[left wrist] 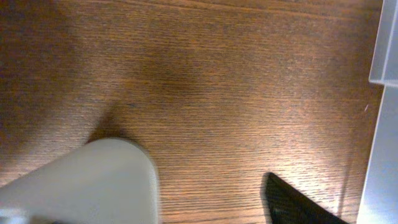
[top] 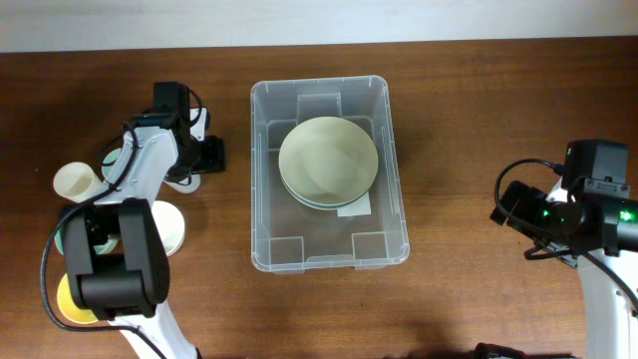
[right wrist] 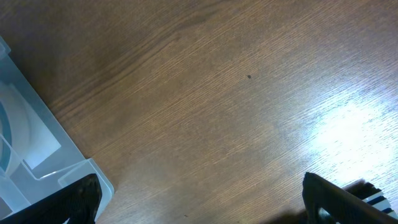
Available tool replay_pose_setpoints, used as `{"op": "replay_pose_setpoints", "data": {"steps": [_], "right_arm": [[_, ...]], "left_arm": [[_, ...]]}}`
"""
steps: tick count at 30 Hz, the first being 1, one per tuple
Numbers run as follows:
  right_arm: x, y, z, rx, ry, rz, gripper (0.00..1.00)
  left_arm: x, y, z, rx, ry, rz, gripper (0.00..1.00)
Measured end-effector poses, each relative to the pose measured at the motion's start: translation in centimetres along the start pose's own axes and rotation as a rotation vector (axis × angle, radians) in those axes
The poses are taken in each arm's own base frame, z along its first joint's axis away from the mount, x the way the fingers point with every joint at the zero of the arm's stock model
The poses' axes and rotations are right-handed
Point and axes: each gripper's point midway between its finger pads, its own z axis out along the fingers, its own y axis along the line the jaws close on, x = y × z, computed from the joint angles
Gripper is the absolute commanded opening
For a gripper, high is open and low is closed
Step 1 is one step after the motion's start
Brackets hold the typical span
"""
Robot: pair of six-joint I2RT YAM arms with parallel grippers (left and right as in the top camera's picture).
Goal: Pack container
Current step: 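Grasp the mint-green cup with the left gripper and lift it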
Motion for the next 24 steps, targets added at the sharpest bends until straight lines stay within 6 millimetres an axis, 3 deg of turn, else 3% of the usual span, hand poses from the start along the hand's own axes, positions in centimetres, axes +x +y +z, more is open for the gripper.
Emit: {"op": "replay_pose_setpoints", "data": {"steps": [2, 7, 9, 16, 19, 24], "right_arm": [[0.0, 0.0, 0.0, 0.0, 0.0, -0.001, 0.99], [0.0, 0.0, 0.0, 0.0, 0.0, -0.001, 0.99], [0.0, 0.0, 0.0, 0.0, 0.0, -0.001, 0.99], [0.0, 0.0, 0.0, -0.001, -0.002, 0.0, 0.99], [-0.1, 0.0, 0.0, -0.002, -0.006, -0.001, 0.99], [-0.2, 0.1, 0.0, -0.003, -0.008, 0.0, 0.99]], "left_arm": [[0.0, 0.0, 0.0, 0.0, 0.0, -0.003, 0.25], [0.1, 0.0, 0.0, 0.001, 0.006, -0.004, 0.15], [0.1, 0.0, 0.0, 0.001, 0.006, -0.003, 0.01], [0.2, 0.8, -0.8, -0.052, 0.022, -0.004, 0.01], [-0.1, 0.7, -2.6, -0.062, 0.044, -0.002, 0.0], [-2.1, -1.5, -9.9, -0.06, -0.03, 0.045, 0.01]]}}
